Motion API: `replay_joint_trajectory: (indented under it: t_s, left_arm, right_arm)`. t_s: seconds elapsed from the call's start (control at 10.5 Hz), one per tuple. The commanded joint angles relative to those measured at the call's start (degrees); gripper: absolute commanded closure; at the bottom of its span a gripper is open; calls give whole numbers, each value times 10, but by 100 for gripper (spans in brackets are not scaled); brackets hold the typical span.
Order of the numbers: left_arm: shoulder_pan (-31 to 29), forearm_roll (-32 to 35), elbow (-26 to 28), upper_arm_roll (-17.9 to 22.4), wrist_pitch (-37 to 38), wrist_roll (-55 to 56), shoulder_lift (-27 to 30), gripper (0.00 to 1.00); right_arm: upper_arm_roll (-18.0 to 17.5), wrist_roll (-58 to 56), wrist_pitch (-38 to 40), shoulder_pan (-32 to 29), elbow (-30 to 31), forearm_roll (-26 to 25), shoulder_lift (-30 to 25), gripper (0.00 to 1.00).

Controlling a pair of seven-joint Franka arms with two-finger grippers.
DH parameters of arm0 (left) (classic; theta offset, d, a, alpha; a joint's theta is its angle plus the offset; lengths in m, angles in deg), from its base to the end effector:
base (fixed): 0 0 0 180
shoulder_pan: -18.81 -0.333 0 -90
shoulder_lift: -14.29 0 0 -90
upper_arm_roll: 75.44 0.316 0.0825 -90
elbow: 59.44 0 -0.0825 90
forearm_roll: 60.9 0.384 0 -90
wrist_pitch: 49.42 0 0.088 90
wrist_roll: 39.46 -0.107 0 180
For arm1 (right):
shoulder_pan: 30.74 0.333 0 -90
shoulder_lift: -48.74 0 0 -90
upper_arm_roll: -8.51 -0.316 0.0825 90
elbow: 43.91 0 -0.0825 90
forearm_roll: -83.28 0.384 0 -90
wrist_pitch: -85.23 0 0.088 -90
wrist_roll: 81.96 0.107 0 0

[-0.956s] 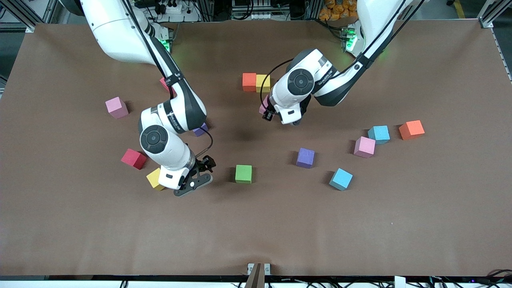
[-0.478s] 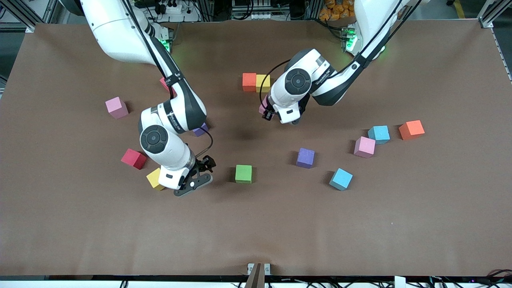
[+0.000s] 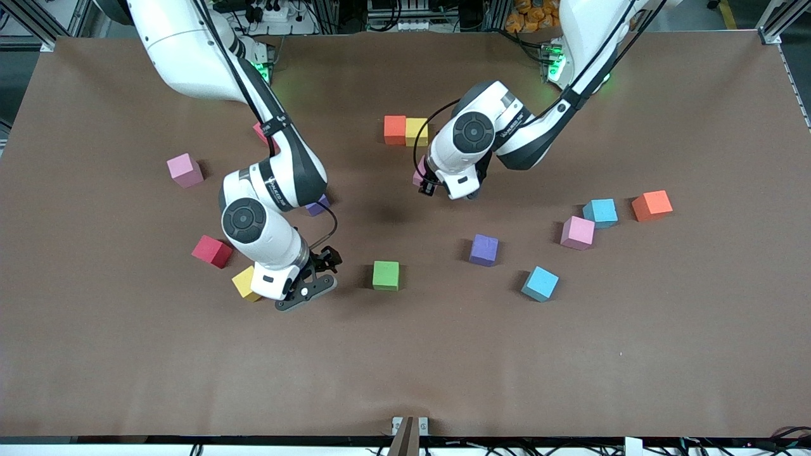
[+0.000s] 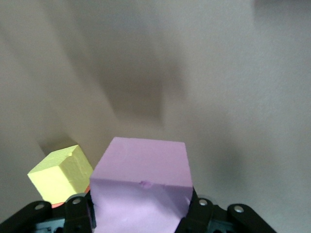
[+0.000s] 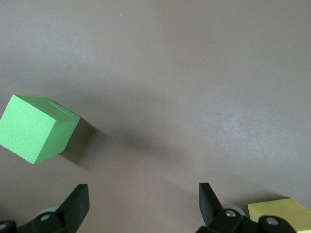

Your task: Form number 2 with 11 blocks

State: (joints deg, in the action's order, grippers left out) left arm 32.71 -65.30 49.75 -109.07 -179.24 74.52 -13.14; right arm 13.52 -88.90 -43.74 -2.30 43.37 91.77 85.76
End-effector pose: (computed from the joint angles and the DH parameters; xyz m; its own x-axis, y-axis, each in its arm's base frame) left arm 0.4336 -0.4470 0.2826 0.2745 0.9264 -0.2579 0.9282 -0.3253 -0.1805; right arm 0.6516 0.2981 0.2893 0.8930 0.4410 0.0902 0.4469 -0.8926 -0.0595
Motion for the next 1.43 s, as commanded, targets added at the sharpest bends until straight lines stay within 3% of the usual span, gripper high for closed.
replay_joint_trajectory:
  t_s: [0.0,0.48,0.76,0.96,1.34]
  left_arm:
    - [17,-11,3,19,-15,35,5,94]
    - [14,-11,32,16,-17,127,8,94]
    - [16,-30,109,8,-90,224,53,94]
    - [10,-34,151,-13,-98,265,82,94]
    - [2,-35,213,-44,-125,351,89,94]
  right_arm:
    - [0,8,2,0,-9,4,4,0]
    - [0,9,2,1,-10,6,5,0]
    - [0,9,1,3,-11,6,5,0]
    - [-1,9,-9,2,-10,8,5,0]
    - [0,9,-20,2,-10,5,10,0]
